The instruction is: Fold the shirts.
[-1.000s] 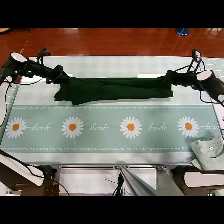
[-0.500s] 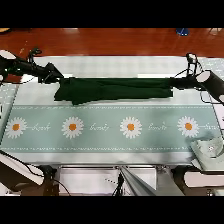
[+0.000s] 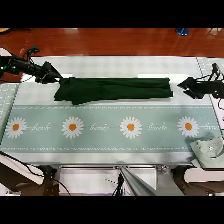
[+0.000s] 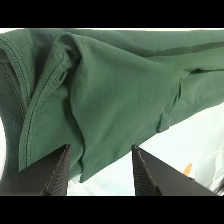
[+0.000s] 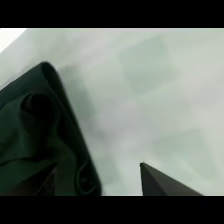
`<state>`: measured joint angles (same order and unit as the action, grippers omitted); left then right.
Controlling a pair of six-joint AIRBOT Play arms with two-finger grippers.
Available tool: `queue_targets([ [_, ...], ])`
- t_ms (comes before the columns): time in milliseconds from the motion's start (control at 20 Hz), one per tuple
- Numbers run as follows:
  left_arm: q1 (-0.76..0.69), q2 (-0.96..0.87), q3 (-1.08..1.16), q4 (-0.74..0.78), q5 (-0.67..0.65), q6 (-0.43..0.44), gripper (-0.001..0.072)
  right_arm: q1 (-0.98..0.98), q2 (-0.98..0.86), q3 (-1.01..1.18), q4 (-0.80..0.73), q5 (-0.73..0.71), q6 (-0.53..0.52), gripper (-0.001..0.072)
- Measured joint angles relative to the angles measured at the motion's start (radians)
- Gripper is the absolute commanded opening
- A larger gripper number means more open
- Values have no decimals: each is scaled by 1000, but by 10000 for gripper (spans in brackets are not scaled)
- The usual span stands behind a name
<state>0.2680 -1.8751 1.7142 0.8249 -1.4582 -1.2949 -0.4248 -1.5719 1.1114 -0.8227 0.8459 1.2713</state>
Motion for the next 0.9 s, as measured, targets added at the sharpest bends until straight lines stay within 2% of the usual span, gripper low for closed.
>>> queue_targets([
  [150,0,1,0,0,-7,0,448,21,-56,0,122,16,-30,597],
  [300,0,0,0,-12,-13,0,448,86,-106,1,225,-29,-51,590],
  [350,0,1,0,-19,-14,0,448,113,-119,2,258,-61,-55,539],
  [400,0,1,0,-27,-15,-1,444,143,-129,2,278,-98,-60,362],
  [450,0,1,0,-39,-15,-1,360,171,-137,1,286,-137,-62,169],
  [500,0,2,0,-53,-17,-3,247,198,-140,0,289,-180,-62,25],
  [600,0,8,0,-74,-26,-3,83,238,-130,0,318,-241,-64,25],
  [650,0,14,0,-81,-25,-2,24,251,-116,0,326,-258,-70,25],
  [900,-24,79,0,-97,-32,0,24,278,56,0,276,-262,-105,24],
])
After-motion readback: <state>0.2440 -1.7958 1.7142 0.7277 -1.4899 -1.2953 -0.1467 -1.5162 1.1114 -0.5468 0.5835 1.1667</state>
